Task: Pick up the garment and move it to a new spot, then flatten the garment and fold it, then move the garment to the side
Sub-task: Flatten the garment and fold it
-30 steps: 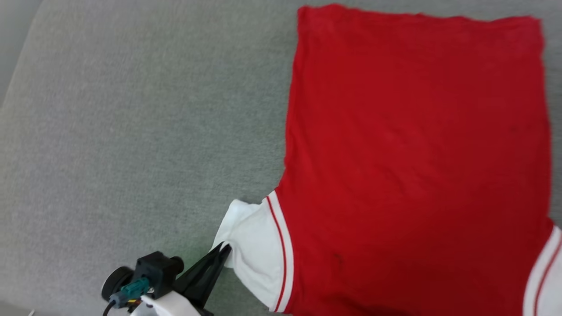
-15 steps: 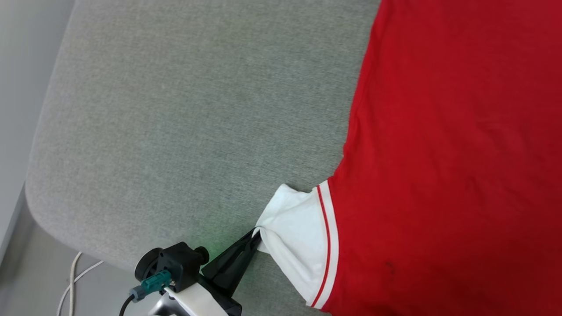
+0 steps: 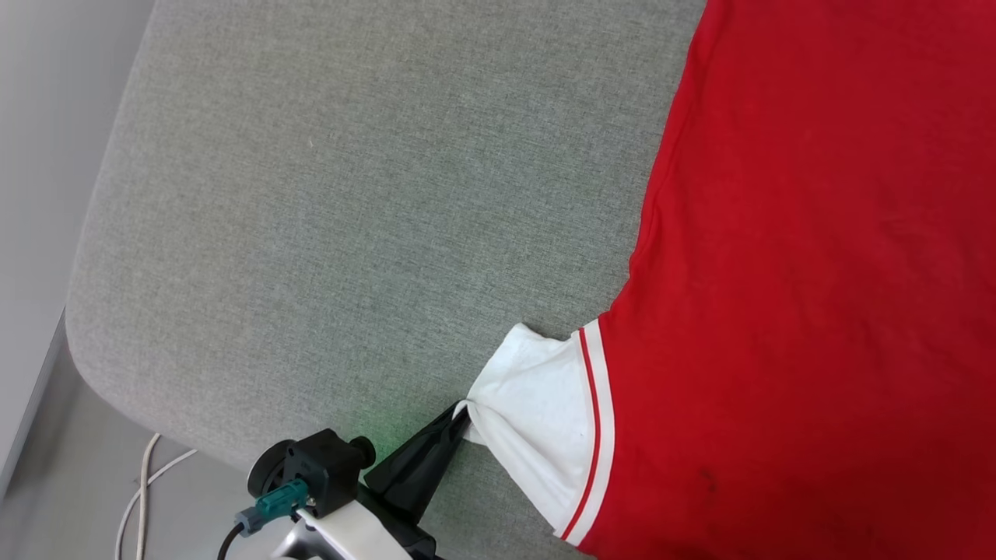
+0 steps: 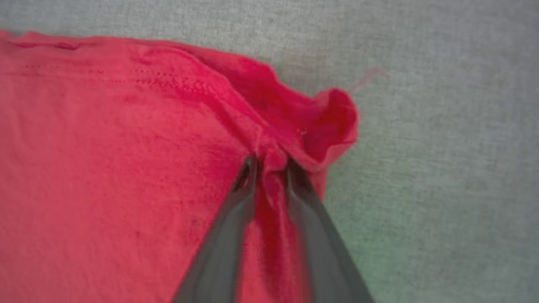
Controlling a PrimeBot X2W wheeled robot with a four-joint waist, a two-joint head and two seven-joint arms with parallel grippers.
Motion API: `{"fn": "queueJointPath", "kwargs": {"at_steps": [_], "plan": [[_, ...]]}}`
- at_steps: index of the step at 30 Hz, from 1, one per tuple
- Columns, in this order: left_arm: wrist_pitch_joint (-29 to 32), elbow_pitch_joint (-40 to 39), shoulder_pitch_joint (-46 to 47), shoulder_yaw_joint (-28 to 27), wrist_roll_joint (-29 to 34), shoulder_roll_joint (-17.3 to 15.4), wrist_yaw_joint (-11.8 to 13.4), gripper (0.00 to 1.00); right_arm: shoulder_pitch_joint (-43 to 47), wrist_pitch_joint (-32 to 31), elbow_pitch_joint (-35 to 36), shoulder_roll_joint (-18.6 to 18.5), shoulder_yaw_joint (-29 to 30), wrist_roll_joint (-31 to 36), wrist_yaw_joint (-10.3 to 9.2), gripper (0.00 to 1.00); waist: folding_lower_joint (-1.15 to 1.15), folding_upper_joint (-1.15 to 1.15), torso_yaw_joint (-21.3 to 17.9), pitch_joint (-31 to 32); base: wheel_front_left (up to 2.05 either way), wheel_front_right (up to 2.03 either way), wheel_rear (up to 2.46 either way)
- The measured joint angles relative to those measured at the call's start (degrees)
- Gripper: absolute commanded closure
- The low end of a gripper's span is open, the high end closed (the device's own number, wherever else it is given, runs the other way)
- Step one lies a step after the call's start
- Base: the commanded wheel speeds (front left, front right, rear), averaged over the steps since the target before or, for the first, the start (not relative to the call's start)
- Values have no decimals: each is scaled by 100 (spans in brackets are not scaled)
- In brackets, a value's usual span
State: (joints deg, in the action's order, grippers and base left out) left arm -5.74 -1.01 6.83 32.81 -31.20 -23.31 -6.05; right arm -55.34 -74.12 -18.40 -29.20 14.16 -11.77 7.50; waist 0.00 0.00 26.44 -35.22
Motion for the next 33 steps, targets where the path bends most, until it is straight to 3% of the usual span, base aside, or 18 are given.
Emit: {"fn": "queueJointPath", "kwargs": {"at_steps": [8,16,23,33], "plan": [[-1,52,2,-34,-15,-68,64,100,533,57,205,210,167,-86,1,100,0,0,-192,235,0,0,0],[3,3,-57,-199,-40,-232,243,100,1624,336,225,246,57,-498,2,100,0,0,-567,801,0,0,0],[1,-93,-325,-401,-171,-401,464,100,2880,613,434,346,-56,-1191,2,100,0,0,-1070,1433,0,0,0],[-60,-185,-612,-622,-325,-485,717,100,4624,835,1272,380,-170,-1876,1,100,0,0,-1860,2215,0,0,0]]}}
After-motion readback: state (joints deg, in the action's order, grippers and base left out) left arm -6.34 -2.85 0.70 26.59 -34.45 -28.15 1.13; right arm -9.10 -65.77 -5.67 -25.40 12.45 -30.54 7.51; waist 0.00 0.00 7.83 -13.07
